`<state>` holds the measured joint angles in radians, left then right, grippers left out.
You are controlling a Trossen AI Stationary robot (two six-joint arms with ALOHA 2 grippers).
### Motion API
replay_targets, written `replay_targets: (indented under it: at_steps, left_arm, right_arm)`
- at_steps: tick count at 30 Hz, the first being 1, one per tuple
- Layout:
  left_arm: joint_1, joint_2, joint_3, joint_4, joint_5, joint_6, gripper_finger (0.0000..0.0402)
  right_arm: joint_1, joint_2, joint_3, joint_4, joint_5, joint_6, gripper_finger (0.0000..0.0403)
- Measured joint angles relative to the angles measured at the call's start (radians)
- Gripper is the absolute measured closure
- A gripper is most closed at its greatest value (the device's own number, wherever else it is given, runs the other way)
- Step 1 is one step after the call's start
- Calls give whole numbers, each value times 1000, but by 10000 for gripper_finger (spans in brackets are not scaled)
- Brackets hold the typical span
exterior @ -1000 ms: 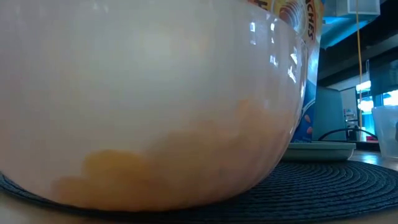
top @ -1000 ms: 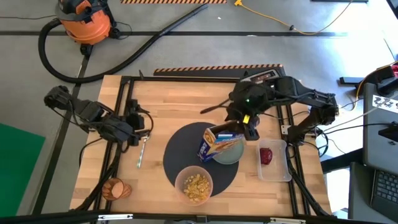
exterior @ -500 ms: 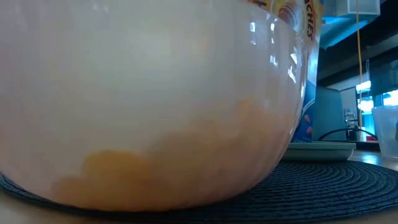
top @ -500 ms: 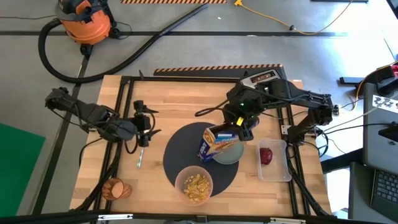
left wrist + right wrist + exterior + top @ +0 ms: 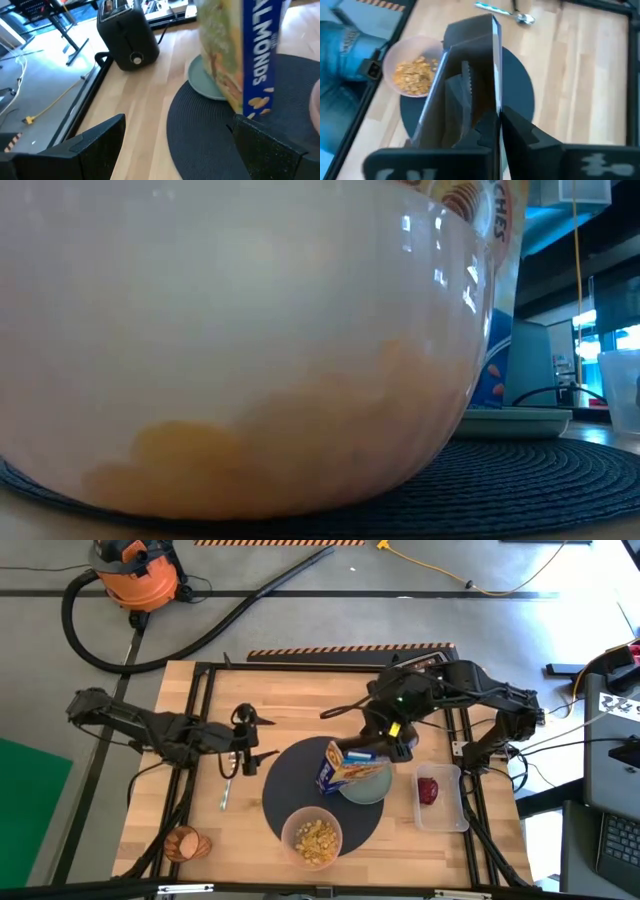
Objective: Arrange a breakfast setting
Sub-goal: Pour the cereal from the yellow cereal box into the pink bowl
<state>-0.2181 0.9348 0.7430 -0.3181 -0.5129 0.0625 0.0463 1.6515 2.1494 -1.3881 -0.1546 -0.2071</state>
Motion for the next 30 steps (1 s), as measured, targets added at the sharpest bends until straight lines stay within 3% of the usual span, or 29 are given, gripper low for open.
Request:
replay_targets:
  at_steps: [6, 13, 17, 25, 30]
  left_arm:
    - [32, 2, -7, -1, 18, -30, 51]
    - [33, 11, -8, 7, 37, -43, 51]
    - [33, 16, -8, 24, 35, -43, 51]
    - [33, 16, -7, 28, 33, -61, 51]
    - [47, 16, -7, 29, 32, -61, 51]
  right_arm:
    - [0, -35, 0, 85, -37, -59, 323]
    - [0, -55, -1, 85, 3, -39, 217]
    - [0, -48, -48, 78, 85, -10, 186]
    - [-1, -46, -158, 78, 83, -7, 198]
    - [-1, -46, -208, 77, 119, -7, 270]
